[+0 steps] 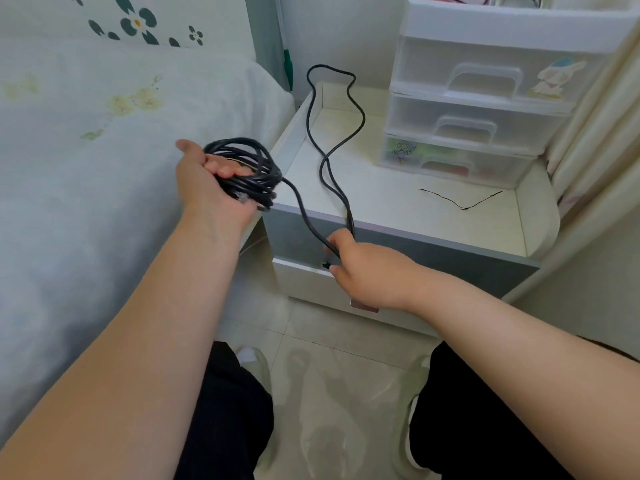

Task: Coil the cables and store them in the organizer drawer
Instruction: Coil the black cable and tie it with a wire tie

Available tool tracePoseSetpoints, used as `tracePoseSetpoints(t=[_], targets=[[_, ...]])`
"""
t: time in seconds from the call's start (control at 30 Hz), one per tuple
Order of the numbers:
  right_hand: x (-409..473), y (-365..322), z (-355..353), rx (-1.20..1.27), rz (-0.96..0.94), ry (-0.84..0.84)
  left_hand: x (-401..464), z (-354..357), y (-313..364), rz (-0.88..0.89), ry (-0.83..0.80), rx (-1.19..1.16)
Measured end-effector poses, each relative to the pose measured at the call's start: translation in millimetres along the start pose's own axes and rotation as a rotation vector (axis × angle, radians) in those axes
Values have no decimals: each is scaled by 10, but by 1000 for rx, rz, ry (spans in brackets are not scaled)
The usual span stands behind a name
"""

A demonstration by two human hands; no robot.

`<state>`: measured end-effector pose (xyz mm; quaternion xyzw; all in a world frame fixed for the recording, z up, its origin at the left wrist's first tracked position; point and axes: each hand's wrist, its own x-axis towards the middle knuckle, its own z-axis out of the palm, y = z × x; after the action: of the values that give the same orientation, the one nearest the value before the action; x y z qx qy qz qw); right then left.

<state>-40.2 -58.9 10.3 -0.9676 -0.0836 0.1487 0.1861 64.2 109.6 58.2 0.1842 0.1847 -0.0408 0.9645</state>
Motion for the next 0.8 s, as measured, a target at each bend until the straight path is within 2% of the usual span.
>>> tracePoseSetpoints(t=[0.13, 0.33, 0.47, 0.67, 0.8], targets=[[-107, -122, -9, -96, -108, 165, 61, -24, 29, 94, 57, 52], [-141, -181, -105, -201, -115, 131, 11, 7, -75, 119, 59, 156], [-155, -232, -192, -235, -195, 182, -9, 28, -148, 160, 15, 316], [-137, -283, -387, -97, -322, 285, -102, 47, -283, 263, -78, 748], [-75, -190, -499, 60, -352, 288, -149, 48, -275, 254, -165, 906]])
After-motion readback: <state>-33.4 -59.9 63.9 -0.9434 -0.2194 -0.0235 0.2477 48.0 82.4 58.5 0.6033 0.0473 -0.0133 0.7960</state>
